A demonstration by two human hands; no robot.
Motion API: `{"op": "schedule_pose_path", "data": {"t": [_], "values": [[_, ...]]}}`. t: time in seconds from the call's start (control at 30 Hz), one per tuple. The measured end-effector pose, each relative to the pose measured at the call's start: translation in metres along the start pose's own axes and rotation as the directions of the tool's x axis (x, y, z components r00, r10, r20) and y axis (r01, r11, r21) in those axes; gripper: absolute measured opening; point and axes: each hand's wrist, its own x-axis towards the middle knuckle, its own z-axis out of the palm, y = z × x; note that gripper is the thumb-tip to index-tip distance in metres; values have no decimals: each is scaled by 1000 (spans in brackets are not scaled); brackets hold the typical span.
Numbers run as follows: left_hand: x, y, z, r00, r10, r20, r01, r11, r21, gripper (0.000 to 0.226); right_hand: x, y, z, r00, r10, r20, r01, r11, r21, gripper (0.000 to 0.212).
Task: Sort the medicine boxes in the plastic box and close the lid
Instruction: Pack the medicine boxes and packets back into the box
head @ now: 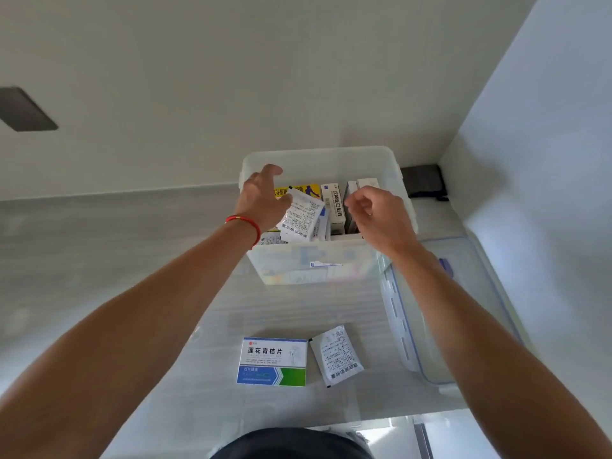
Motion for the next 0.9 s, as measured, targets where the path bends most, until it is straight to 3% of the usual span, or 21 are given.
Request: {"op": "schedule_pose_path", "data": {"t": [0.1, 0.23, 0.33, 0.43, 0.5, 0.57, 0.6, 0.67, 0.77, 0.83, 0.9], "values": [[-29, 1, -6, 971, 208, -114, -207, 978, 17, 42, -17, -9, 2, 983, -166, -75, 162, 985, -56, 14], [-86, -1, -17, 818, 442, -369, -474, 880, 3, 37, -57, -21, 8, 898, -396, -190, 387, 918, -85, 8], [-130, -20, -9, 773, 490, -402, -522, 852, 34, 28, -97, -14, 17, 902, -429, -37, 428, 903, -39, 8], [-157, -53, 14, 873, 459, -165, -465, 885, 0, 27, -126, 9, 38, 903, -260, 341, 344, 915, -211, 11], [-163, -79, 31, 929, 327, 175, -333, 943, 8, 30, -135, 31, 54, 833, -53, 551, 297, 883, -363, 20], [-169, -106, 48, 853, 136, 504, -278, 936, 218, 45, -144, 51, 70, 726, 102, 680, 323, 822, -468, 47], [-172, -118, 56, 803, 53, 594, -301, 896, 327, 59, -149, 59, 77, 693, 138, 708, 338, 805, -488, 60], [-180, -135, 68, 739, -38, 672, -380, 801, 463, 86, -160, 69, 90, 681, 153, 716, 354, 787, -505, 76], [-191, -149, 81, 710, -71, 701, -458, 709, 536, 115, -171, 76, 103, 749, 140, 648, 363, 731, -578, 79], [-194, -154, 86, 714, -68, 696, -496, 653, 573, 121, -174, 77, 107, 781, 155, 605, 343, 704, -622, 73], [-195, -154, 87, 735, -31, 677, -517, 620, 590, 112, -175, 76, 109, 802, 141, 580, 343, 686, -642, 55]]}}
